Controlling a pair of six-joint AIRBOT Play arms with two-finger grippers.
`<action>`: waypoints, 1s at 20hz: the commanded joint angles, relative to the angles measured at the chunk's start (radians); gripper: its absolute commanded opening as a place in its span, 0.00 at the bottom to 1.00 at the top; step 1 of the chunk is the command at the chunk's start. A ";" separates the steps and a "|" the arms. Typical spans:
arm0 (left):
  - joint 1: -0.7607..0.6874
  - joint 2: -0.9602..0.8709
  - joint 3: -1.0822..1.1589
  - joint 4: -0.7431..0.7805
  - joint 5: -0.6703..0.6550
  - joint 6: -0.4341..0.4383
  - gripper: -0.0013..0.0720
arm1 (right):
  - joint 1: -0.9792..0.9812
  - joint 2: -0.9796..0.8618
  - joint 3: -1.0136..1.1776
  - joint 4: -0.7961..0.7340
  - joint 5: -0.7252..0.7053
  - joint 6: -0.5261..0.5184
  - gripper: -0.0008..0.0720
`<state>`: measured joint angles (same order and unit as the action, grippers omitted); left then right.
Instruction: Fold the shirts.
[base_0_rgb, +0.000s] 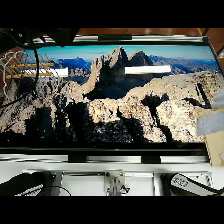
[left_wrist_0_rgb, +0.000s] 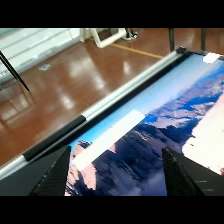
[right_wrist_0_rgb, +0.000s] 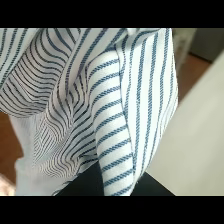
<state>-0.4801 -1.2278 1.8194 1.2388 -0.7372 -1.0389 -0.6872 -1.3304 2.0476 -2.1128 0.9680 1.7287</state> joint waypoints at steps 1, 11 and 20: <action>-0.026 0.000 0.000 0.000 -0.042 -0.033 0.94 | -0.125 -0.007 0.001 -0.002 -0.020 0.026 0.11; -0.156 0.001 0.000 0.000 -0.043 -0.060 0.94 | -0.334 -0.018 0.001 0.016 -0.068 0.066 0.11; -0.202 0.006 0.000 0.000 -0.113 -0.135 0.94 | -0.378 -0.056 0.001 0.011 -0.031 0.060 0.11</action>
<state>-0.6739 -1.2243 1.8194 1.2385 -0.8154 -1.1328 -1.0569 -1.3746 2.0483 -2.1017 0.9100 1.7939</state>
